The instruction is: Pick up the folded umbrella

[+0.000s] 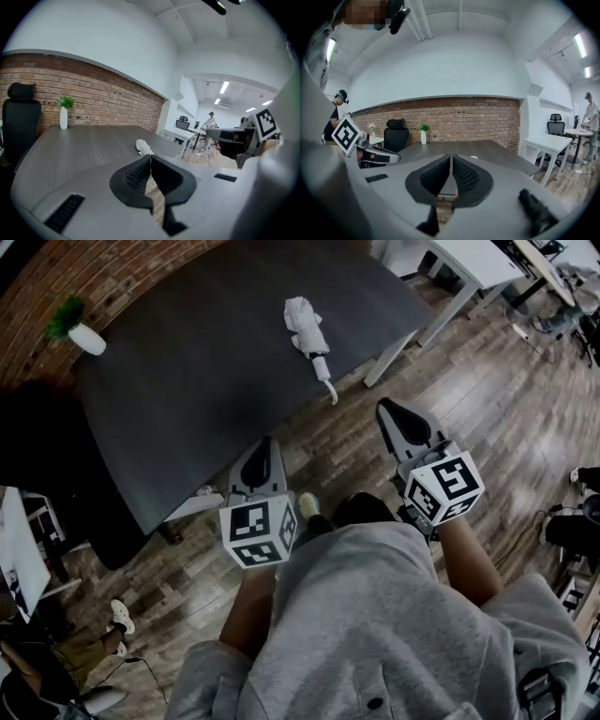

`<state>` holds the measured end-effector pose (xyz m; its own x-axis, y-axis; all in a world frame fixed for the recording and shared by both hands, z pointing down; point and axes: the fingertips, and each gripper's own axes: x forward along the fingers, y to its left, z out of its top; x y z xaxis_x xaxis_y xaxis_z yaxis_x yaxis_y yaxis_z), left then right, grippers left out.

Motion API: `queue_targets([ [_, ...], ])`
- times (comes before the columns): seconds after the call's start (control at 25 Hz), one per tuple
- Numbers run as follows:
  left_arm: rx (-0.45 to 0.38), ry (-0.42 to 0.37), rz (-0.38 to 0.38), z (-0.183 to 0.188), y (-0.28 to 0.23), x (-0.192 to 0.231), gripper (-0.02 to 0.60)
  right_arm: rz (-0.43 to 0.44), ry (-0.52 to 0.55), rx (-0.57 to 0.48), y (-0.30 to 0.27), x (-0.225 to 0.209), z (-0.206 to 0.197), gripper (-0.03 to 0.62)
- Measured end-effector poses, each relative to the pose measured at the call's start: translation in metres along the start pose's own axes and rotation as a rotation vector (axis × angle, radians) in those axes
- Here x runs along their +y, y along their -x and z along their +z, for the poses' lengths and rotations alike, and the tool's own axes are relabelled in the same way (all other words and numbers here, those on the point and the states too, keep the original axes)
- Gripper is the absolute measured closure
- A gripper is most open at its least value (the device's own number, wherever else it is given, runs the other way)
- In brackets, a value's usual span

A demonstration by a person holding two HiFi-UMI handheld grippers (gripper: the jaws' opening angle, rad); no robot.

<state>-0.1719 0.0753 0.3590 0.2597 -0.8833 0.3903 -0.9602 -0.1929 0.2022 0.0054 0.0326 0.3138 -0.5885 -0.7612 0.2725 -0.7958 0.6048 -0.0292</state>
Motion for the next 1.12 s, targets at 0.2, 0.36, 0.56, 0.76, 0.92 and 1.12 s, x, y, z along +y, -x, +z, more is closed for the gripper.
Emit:
queue_targets([
  [0.2, 0.001, -0.006, -0.006, 0.001, -0.001, 0.001, 0.566, -0.012, 0.008, 0.003, -0.003, -0.001, 0.002, 0.562],
  [0.36, 0.006, -0.014, 0.002, 0.002, -0.005, 0.000, 0.566, -0.016, 0.010, -0.002, -0.006, -0.008, 0.002, 0.562],
  [0.56, 0.006, -0.026, 0.003, 0.010, -0.015, 0.001, 0.566, -0.027, 0.003, -0.021, -0.016, -0.022, 0.009, 0.562],
  [0.76, 0.014, -0.040, 0.008, 0.017, -0.031, 0.004, 0.566, -0.015, -0.003, -0.020, -0.035, -0.032, 0.009, 0.562],
  [0.92, 0.024, -0.046, 0.020, 0.025, -0.049, 0.010, 0.566, 0.001, -0.016, -0.013, -0.056, -0.041, 0.009, 0.562],
  [1.12, 0.041, -0.050, 0.030, 0.040, -0.078, 0.018, 0.566, 0.010, -0.033, -0.001, -0.086, -0.059, 0.014, 0.562],
])
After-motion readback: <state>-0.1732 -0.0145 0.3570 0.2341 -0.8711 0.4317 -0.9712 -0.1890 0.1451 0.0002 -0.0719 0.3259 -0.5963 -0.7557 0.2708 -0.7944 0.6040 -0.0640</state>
